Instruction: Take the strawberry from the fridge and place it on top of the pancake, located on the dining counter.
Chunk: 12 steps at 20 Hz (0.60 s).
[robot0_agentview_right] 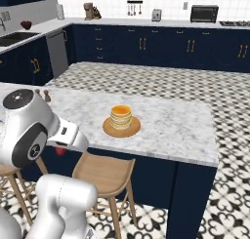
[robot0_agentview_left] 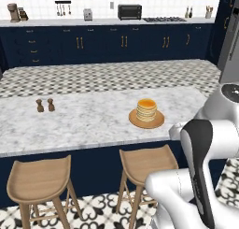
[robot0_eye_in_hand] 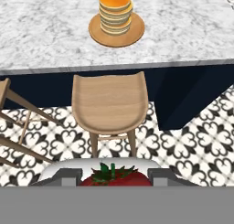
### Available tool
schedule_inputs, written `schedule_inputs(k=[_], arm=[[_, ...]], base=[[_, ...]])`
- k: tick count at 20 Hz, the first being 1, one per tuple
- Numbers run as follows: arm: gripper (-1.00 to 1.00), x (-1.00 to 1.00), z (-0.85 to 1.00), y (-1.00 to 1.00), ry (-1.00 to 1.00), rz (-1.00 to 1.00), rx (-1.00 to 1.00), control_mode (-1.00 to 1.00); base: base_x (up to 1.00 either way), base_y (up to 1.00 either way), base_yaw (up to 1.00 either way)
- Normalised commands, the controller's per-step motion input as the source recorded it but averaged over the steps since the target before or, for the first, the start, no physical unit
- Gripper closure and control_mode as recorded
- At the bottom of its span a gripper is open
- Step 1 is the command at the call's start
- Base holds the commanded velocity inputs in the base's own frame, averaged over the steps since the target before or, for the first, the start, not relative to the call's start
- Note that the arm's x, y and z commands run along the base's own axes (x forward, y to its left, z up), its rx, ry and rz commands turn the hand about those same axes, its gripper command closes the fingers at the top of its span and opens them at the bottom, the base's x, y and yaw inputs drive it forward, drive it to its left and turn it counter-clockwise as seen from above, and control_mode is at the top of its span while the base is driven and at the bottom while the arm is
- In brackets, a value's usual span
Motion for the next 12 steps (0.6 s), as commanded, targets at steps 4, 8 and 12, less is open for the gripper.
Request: schedule_inputs(k=[4,8,12], arm=[[1.0,0.9,0.19,0.0,0.0,0.0,-0.03,-1.0],[1.0,1.0,0.34,-0.01,0.01,0.0,-0.02,-1.0],[1.0,1.0,0.0,-0.44,-0.05,-0.04,0.03,-1.0]], base=[[0.0,0.0,0.0],[0.0,0.0,0.0],[0.0,0.0,0.0]])
